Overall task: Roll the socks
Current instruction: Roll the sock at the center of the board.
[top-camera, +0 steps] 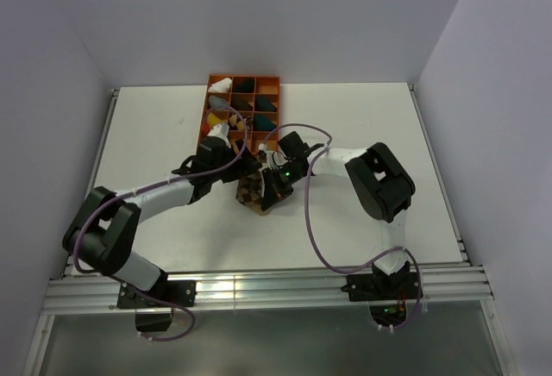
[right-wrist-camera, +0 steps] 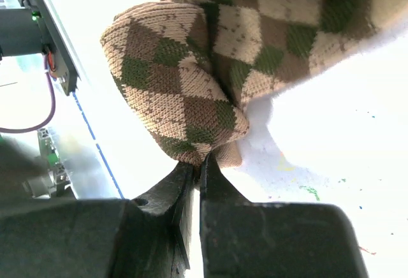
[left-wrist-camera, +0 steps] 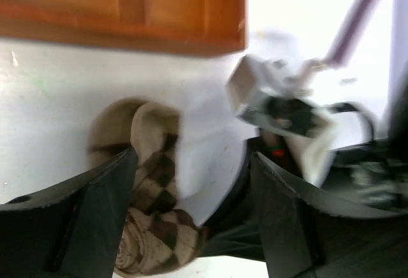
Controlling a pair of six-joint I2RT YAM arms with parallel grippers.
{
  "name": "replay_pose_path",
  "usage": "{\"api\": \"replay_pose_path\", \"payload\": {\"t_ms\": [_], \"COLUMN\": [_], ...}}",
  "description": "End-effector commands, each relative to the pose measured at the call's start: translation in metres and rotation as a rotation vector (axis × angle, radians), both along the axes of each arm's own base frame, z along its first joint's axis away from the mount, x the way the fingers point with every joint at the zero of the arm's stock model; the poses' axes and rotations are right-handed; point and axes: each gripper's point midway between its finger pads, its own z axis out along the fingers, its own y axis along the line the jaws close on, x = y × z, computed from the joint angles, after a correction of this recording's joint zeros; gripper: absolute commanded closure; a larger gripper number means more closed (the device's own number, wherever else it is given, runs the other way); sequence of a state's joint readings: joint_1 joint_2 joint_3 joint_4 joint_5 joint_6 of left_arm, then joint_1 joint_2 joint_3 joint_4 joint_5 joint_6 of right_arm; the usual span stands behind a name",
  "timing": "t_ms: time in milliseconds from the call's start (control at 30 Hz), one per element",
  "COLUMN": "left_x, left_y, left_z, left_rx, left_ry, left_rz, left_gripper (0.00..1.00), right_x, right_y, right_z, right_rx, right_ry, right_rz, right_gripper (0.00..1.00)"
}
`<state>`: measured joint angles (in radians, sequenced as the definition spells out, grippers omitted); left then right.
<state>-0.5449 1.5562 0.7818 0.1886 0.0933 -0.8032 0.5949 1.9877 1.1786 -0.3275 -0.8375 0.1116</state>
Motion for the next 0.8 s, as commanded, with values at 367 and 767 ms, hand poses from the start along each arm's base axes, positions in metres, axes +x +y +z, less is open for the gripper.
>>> {"api": "replay_pose_path", "payload": {"t_ms": [367,767], "left_x": [-0.015,0.016], "left_y": [0.063,0.048], "left_z": [0.036,-0.031], "left_rx": [0.039,0.173], "left_ry": [0.018,0.117], "left_rz": [0.336,0.242], "left_gripper": [0.25,0.47], "right_x": [0.015,0.014], "right_y": [-0.004,0.002], "right_z": [-0.006,-0.001], "right_rx": [-0.09,-0.114], "right_ry": [-0.094,-0.178], "right_rz": [-0.033,-0.004], "right_gripper": [1.0,1.0]}}
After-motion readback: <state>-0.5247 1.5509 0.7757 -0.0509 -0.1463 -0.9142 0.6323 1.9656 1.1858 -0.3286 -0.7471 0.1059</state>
